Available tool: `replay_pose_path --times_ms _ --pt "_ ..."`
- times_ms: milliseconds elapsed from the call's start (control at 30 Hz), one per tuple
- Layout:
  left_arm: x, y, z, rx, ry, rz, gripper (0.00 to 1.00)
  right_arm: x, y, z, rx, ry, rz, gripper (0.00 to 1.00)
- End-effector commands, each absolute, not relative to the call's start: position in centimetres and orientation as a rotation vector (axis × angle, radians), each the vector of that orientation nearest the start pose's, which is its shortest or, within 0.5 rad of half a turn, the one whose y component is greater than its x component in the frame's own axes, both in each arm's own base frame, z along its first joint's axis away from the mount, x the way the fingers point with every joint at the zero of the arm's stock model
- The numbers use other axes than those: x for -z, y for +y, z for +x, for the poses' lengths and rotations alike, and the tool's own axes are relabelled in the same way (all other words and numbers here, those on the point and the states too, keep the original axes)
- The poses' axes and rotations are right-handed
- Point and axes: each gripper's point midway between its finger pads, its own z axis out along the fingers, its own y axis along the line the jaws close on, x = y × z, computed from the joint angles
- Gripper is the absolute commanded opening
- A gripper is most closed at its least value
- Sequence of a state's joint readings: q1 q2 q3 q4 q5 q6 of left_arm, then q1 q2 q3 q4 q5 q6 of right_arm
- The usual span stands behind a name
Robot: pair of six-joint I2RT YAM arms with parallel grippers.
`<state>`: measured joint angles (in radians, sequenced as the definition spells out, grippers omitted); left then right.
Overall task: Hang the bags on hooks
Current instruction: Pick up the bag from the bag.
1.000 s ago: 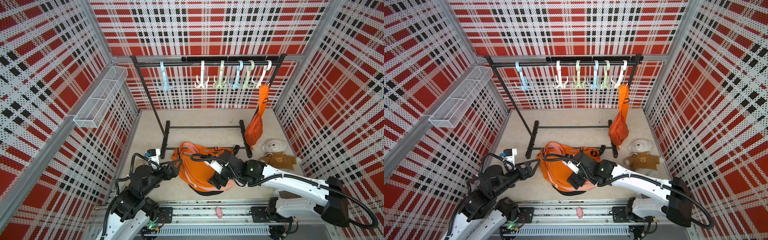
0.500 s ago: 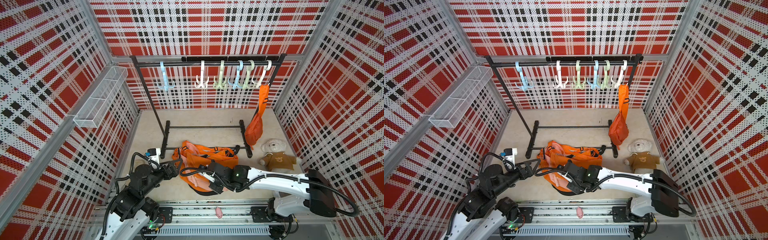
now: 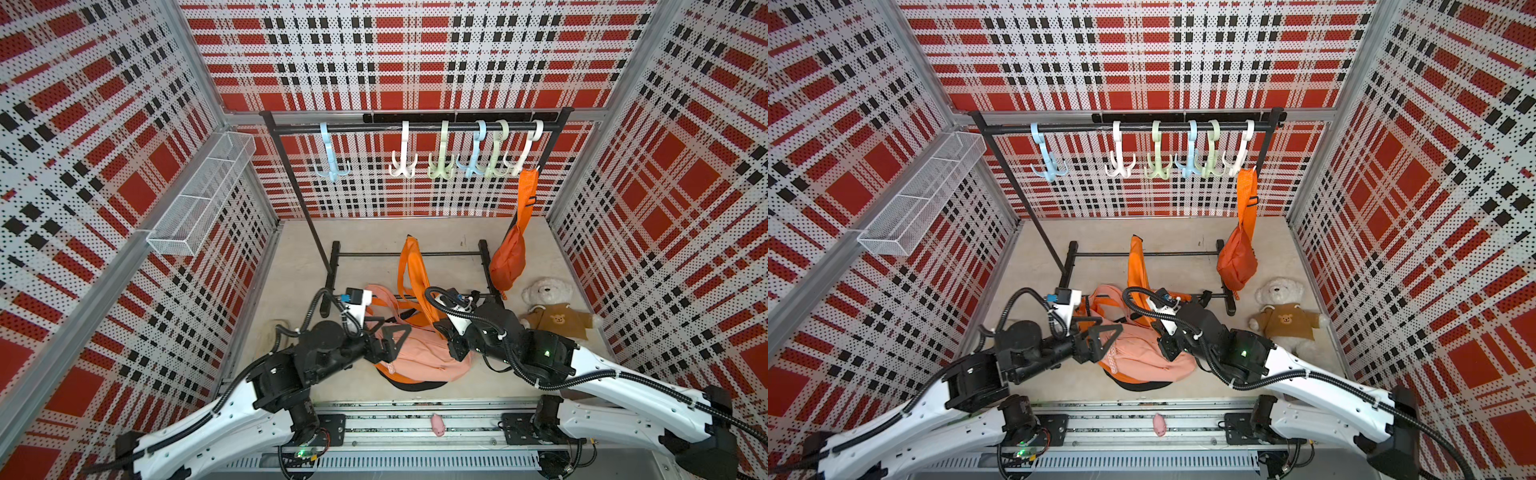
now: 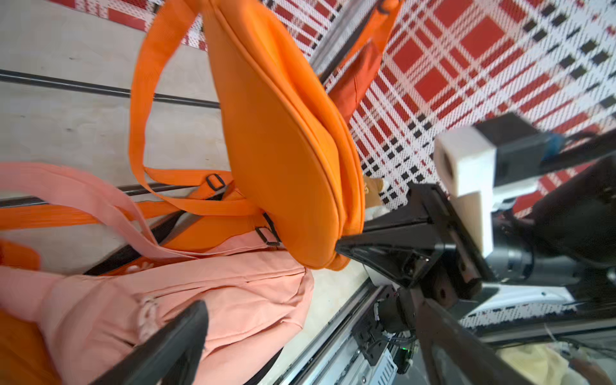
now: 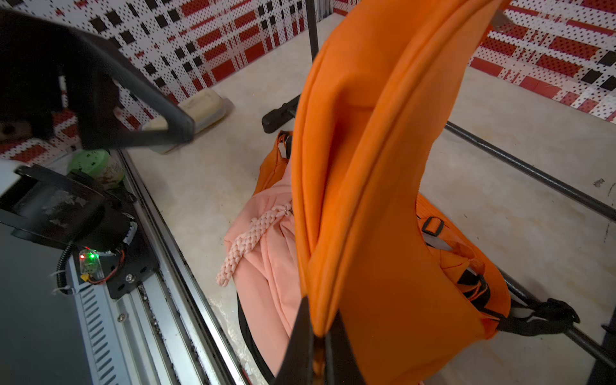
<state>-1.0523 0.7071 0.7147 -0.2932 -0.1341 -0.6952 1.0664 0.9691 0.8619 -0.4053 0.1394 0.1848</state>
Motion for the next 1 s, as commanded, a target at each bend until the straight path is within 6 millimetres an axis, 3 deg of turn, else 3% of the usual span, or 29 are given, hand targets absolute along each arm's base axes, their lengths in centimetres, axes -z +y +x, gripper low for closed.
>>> replay_pose_path --times_ms 0,267,367,433,533,600,667,767,833,967 --pt "-32.3 -26.2 19.0 1.106 1.812 0.154 0.99 -28.0 29.1 18.7 -0.692 1.868 -0.765 0.00" --pt "-33.0 -31.0 21.5 1.175 1.803 0.144 1.00 -28.4 29.7 18.1 -0.691 1.857 -0.780 0.00" --pt "-32.0 -31.3 23.1 1.182 1.824 0.082 0.91 -28.3 29.9 17.7 -0.683 1.861 -0.798 0.00" --pt "-31.5 -31.6 23.6 1.196 1.837 0.070 0.72 -28.1 29.6 18.0 -0.639 1.873 -0.785 0.00" --pt "-31.7 -31.6 23.7 1.189 1.846 0.069 0.27 -28.1 28.8 18.3 -0.597 1.884 -0.756 0.00" --pt "-32.0 -31.4 23.5 1.178 1.844 0.097 0.18 -28.4 28.3 18.2 -0.593 1.875 -0.746 0.03" --pt "-32.5 -30.9 23.3 1.198 1.834 0.133 0.16 -29.0 27.7 18.0 -0.588 1.859 -0.748 0.18" --pt "-33.3 -29.5 23.4 1.235 1.845 0.185 0.11 -31.0 25.1 17.9 -0.543 1.806 -0.714 0.58" --pt "-34.3 -28.5 23.0 1.289 1.839 0.242 0.08 -33.3 22.5 17.7 -0.546 1.743 -0.647 0.80" --pt "-36.7 -27.2 21.3 1.412 1.816 0.417 0.05 -36.5 17.7 17.8 -0.528 1.687 -0.526 0.93"
